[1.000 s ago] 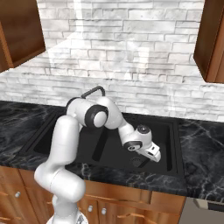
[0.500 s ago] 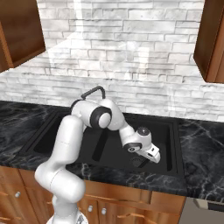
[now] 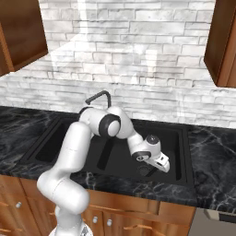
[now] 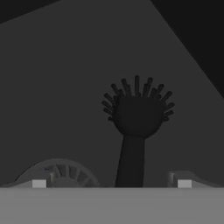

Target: Pick up the dish brush and bar soap from the sink, and place them back in the cabinet, and close the cabinet doors.

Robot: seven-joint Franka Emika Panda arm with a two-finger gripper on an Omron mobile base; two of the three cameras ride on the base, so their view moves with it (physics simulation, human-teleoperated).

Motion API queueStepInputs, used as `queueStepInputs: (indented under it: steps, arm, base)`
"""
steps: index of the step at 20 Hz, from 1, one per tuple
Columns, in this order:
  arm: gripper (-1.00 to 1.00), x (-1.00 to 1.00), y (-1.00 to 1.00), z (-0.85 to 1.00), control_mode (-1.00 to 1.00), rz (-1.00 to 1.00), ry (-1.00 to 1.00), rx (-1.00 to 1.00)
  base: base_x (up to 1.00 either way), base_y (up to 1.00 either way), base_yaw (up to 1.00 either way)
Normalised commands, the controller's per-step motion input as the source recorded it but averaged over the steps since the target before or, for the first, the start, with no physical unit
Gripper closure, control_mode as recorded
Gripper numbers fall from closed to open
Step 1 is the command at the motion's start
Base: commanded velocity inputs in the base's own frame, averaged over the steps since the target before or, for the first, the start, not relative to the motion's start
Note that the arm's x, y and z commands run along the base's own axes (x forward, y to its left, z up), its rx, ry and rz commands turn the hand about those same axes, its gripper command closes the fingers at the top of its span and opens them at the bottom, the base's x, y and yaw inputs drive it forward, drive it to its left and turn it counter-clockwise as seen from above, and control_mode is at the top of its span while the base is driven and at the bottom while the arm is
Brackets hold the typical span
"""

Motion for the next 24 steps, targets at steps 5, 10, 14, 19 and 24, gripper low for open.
queueStepInputs:
  steps: [5,10,14,19,24]
  arm:
    - [-1.0,0.05,-0.05,-0.15,-1.0,0.0,0.0,0.0]
    - [-1.0,0.07,0.0,-0.2,-1.0,0.0,0.0,0.0]
    - [-1.0,0.04,0.0,-0.23,-1.0,0.0,0.0,0.0]
    - [1.0,0.0,0.0,0.0,-1.0,0.0,0.01,0.0]
    - [1.0,0.0,0.0,0.0,-1.0,0.0,0.0,0.0]
  base:
    - [0.0,0.0,0.0]
    - [0.0,0.0,0.0]
    - [0.0,0.0,0.0]
    - [0.0,0.0,0.0]
    - [0.0,0.0,0.0]
